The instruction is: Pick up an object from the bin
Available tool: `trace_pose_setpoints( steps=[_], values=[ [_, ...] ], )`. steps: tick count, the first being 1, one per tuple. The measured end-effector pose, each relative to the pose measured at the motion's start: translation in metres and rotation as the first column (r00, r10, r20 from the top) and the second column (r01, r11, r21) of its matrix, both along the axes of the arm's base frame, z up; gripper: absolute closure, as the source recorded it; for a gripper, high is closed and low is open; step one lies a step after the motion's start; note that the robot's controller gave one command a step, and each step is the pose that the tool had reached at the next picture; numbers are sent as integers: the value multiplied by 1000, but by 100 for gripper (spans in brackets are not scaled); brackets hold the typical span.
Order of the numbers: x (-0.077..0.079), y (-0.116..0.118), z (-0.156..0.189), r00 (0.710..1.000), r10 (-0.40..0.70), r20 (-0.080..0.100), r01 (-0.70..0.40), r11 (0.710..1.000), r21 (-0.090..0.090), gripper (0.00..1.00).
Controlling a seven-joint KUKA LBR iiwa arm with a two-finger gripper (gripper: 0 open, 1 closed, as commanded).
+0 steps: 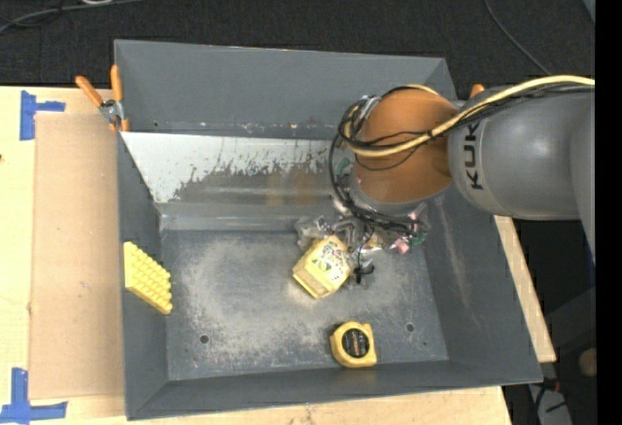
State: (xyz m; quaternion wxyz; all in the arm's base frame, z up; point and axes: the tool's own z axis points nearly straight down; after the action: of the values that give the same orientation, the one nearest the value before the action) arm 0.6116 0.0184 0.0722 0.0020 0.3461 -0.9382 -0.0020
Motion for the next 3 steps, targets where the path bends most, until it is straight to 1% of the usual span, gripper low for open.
trace_pose_setpoints(
  steps=[1,3],
  values=[
    [0,0,0,1000,-1,0,1,1000,0,100],
    [-2,2,55,1000,-8,-5,8,1000,2,100]
  ],
)
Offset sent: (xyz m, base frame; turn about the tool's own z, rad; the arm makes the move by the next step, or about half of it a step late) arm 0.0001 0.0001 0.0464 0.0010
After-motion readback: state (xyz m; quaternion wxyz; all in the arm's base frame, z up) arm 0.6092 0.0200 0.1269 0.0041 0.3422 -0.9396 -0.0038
